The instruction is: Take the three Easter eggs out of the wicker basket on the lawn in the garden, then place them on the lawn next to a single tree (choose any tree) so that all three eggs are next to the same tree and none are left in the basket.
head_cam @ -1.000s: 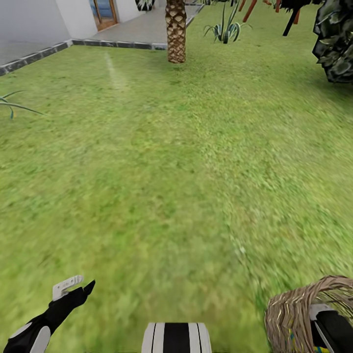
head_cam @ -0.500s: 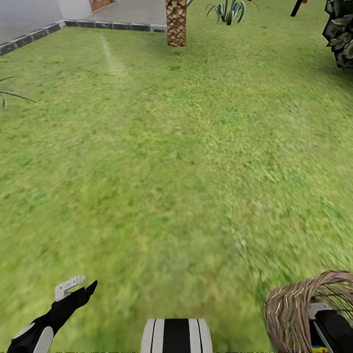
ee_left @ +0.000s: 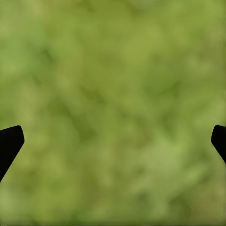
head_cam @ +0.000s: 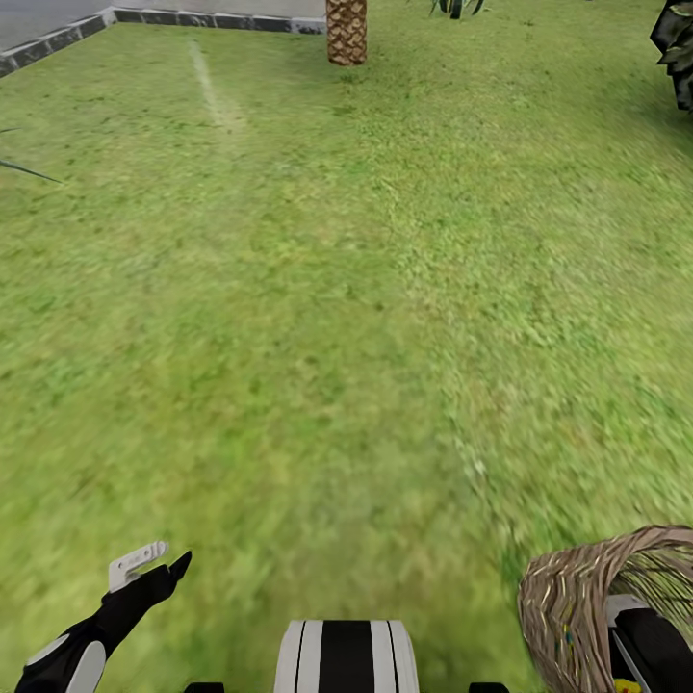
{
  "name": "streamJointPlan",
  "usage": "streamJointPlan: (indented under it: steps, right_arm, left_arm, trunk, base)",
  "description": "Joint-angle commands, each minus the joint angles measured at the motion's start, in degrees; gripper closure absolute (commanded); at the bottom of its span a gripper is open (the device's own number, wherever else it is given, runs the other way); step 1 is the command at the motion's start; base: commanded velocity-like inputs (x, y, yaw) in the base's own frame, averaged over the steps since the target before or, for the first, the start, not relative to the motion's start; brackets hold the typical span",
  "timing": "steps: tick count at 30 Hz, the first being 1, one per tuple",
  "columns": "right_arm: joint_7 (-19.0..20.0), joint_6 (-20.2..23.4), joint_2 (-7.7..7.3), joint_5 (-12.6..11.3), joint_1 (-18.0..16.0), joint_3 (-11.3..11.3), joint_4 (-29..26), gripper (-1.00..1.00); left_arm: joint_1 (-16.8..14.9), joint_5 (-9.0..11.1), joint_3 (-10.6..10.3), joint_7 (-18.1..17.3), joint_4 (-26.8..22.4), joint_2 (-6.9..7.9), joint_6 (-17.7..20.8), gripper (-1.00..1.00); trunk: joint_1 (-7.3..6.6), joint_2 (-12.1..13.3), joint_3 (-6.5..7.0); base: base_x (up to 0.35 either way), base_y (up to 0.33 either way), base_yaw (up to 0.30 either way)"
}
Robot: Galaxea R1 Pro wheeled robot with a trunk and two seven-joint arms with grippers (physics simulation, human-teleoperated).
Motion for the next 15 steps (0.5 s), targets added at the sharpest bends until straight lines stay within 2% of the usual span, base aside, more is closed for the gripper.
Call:
streamJointPlan:
  steps: [1,3,4,15]
  right_arm:
    - [0.56,0.22,0.01,0.60,-0.01,-0.07,-0.07,-1.00]
    - [0.56,0.16,0.01,0.60,-0.01,-0.07,-0.11,-1.00]
    - [0.56,0.15,0.01,0.60,-0.01,-0.07,-0.12,1.00]
    - [0.56,0.13,0.01,0.60,-0.01,-0.07,-0.22,1.00]
  left_arm:
    - [-0.02,0.36,0.11,-0.19,-0.05,-0.02,0.40,-1.00]
    - [-0.02,0.36,0.11,-0.19,-0.05,-0.02,0.42,-1.00]
    - [-0.02,0.36,0.11,-0.19,-0.05,-0.02,0.42,-1.00]
    - [-0.02,0.36,0.11,-0.19,-0.05,-0.02,0.42,-1.00]
  trunk:
    - [-0.01,-0.01,-0.03]
    - [-0.01,-0.01,-0.04]
    - [-0.01,-0.01,-0.06]
    - [-0.01,-0.01,-0.13]
  base:
    - [0.000,0.000,0.000]
    - [0.000,0.000,0.000]
    - [0.000,0.000,0.000]
    - [0.000,0.000,0.000]
